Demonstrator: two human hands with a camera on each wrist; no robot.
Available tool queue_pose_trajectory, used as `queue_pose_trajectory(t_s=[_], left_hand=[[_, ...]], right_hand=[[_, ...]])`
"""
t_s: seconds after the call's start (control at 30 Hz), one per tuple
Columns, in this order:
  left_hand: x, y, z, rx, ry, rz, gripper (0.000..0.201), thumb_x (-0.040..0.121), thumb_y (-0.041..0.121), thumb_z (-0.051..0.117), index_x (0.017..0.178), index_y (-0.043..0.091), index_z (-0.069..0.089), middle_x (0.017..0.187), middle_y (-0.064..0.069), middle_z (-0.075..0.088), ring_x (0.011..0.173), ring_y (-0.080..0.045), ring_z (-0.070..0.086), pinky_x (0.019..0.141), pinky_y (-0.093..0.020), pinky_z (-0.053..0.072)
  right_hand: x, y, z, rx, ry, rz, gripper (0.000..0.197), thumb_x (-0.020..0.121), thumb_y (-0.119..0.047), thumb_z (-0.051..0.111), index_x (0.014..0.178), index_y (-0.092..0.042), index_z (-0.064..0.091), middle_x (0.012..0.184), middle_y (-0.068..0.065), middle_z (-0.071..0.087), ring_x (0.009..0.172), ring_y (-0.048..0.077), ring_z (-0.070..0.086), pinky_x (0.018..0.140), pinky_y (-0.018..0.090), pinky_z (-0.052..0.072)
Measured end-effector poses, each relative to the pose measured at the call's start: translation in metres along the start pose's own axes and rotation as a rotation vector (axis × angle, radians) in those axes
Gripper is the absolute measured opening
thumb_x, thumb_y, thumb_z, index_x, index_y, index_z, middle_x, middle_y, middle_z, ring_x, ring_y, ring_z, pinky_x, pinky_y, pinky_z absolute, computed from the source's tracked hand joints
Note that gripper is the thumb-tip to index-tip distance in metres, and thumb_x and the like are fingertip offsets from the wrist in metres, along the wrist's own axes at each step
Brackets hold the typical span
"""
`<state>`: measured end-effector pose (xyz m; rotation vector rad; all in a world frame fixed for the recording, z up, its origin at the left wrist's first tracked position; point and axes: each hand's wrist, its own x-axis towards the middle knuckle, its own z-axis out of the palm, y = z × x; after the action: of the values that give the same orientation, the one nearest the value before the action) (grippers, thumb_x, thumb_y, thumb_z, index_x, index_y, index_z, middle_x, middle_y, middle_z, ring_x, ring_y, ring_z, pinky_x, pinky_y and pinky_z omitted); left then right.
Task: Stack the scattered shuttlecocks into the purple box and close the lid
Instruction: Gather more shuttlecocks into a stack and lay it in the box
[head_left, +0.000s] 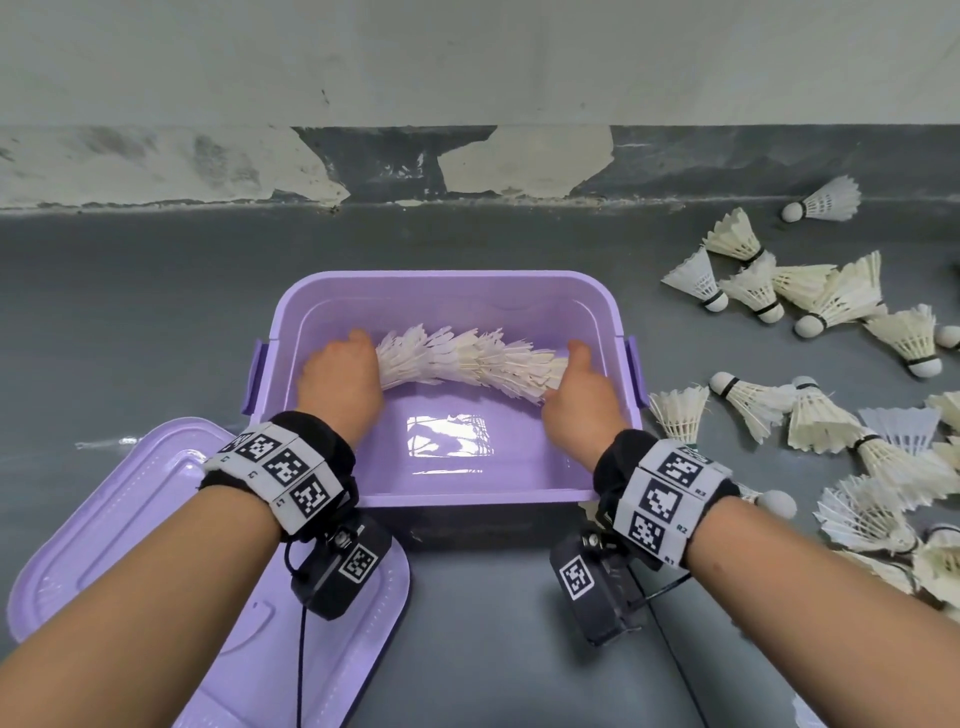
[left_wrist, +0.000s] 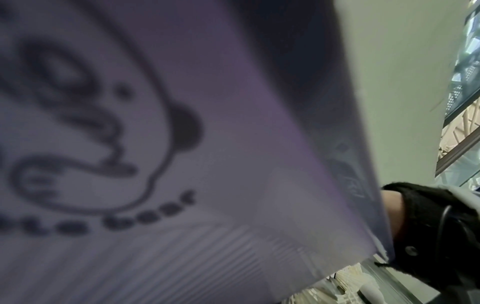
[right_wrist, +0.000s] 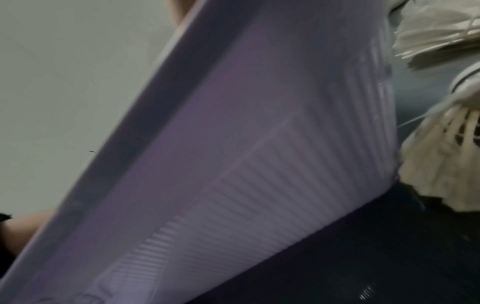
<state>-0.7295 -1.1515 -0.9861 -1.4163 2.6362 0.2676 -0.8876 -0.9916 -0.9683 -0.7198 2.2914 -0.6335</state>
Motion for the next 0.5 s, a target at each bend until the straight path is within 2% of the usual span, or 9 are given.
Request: queue_pose_trajectory(t_s=[0.07, 0.13, 0.2, 0.23, 0.27, 0.3, 0.33, 0.43, 0.5], left_hand=[[0.0022, -0.0004, 0.0008, -0.014, -0.012, -0.005, 0.021, 0.087, 0.004, 0.053, 0.107, 0.000, 0.047, 0.100, -0.020, 0.061, 0.090, -0.040, 0.060, 0.064, -0.038, 0.038], [0.0032, -0.0004, 0.0026, -0.037, -0.026, -0.008, 0.024, 0.085, 0.001, 0.054, 0.108, -0.001, 0.047, 0.104, -0.022, 0.060, 0.094, -0.040, 0.059, 0.070, -0.039, 0.040], [0.0035, -0.0007, 0.0044, -0.045, -0.022, 0.003, 0.026, 0.084, 0.001, 0.054, 0.109, -0.002, 0.046, 0.108, -0.023, 0.057, 0.098, -0.040, 0.056, 0.073, -0.038, 0.040], [0.0031, -0.0009, 0.0054, -0.046, -0.019, 0.008, 0.027, 0.084, 0.001, 0.054, 0.110, -0.003, 0.046, 0.109, -0.023, 0.056, 0.099, -0.039, 0.055, 0.073, -0.037, 0.038], [0.0026, -0.0007, 0.0059, -0.049, -0.020, 0.009, 0.028, 0.084, 0.002, 0.054, 0.111, -0.003, 0.046, 0.110, -0.023, 0.055, 0.100, -0.039, 0.054, 0.073, -0.036, 0.037], [0.0021, -0.0004, 0.0058, -0.052, -0.022, 0.008, 0.029, 0.084, 0.003, 0.054, 0.111, -0.002, 0.045, 0.111, -0.023, 0.054, 0.101, -0.039, 0.053, 0.073, -0.037, 0.037], [0.0016, 0.0001, 0.0058, -0.055, -0.025, 0.005, 0.029, 0.084, 0.005, 0.054, 0.111, -0.001, 0.045, 0.111, -0.022, 0.053, 0.102, -0.039, 0.052, 0.073, -0.037, 0.037], [0.0014, 0.0002, 0.0051, -0.068, -0.026, -0.014, 0.028, 0.085, 0.011, 0.055, 0.110, 0.001, 0.045, 0.109, -0.021, 0.052, 0.101, -0.039, 0.051, 0.072, -0.039, 0.038], [0.0014, 0.0000, 0.0053, -0.078, -0.019, -0.014, 0.027, 0.085, 0.012, 0.055, 0.109, 0.001, 0.046, 0.107, -0.021, 0.053, 0.100, -0.039, 0.051, 0.071, -0.039, 0.038]], right_hand=[[0.0014, 0.0005, 0.0008, 0.007, -0.001, -0.005, 0.067, 0.088, 0.003, 0.045, 0.144, -0.012, 0.011, 0.120, 0.017, 0.054, 0.091, 0.028, 0.052, 0.072, 0.031, 0.039], [0.0026, 0.0005, 0.0025, 0.015, -0.062, 0.005, 0.079, 0.088, 0.000, 0.045, 0.149, -0.017, -0.004, 0.136, 0.015, 0.044, 0.106, 0.032, 0.054, 0.078, 0.032, 0.042], [0.0047, -0.0003, 0.0037, 0.033, -0.143, 0.034, 0.088, 0.089, -0.003, 0.043, 0.147, -0.024, -0.020, 0.155, 0.006, 0.019, 0.116, 0.034, 0.052, 0.087, 0.035, 0.046], [0.0055, -0.0005, 0.0041, 0.039, -0.173, 0.045, 0.089, 0.090, -0.003, 0.041, 0.146, -0.026, -0.024, 0.159, 0.002, 0.005, 0.119, 0.033, 0.050, 0.090, 0.036, 0.047], [0.0059, -0.0007, 0.0045, 0.036, -0.193, 0.047, 0.090, 0.090, -0.002, 0.040, 0.145, -0.026, -0.026, 0.159, -0.002, -0.004, 0.121, 0.033, 0.049, 0.091, 0.035, 0.047], [0.0062, -0.0004, 0.0046, 0.022, -0.192, 0.041, 0.089, 0.090, -0.001, 0.040, 0.146, -0.025, -0.026, 0.160, -0.002, -0.007, 0.123, 0.032, 0.047, 0.091, 0.034, 0.046], [0.0059, -0.0002, 0.0047, -0.007, -0.167, 0.025, 0.089, 0.090, 0.000, 0.040, 0.147, -0.021, -0.024, 0.160, 0.001, -0.002, 0.124, 0.032, 0.047, 0.091, 0.033, 0.045], [0.0047, -0.0008, 0.0039, -0.190, -0.035, -0.079, 0.082, 0.089, 0.005, 0.043, 0.149, -0.006, -0.013, 0.149, 0.016, 0.030, 0.122, 0.032, 0.047, 0.094, 0.031, 0.041], [0.0029, -0.0020, 0.0030, -0.310, 0.002, -0.128, 0.079, 0.089, 0.006, 0.043, 0.149, -0.001, -0.007, 0.147, 0.020, 0.032, 0.124, 0.032, 0.046, 0.096, 0.030, 0.040]])
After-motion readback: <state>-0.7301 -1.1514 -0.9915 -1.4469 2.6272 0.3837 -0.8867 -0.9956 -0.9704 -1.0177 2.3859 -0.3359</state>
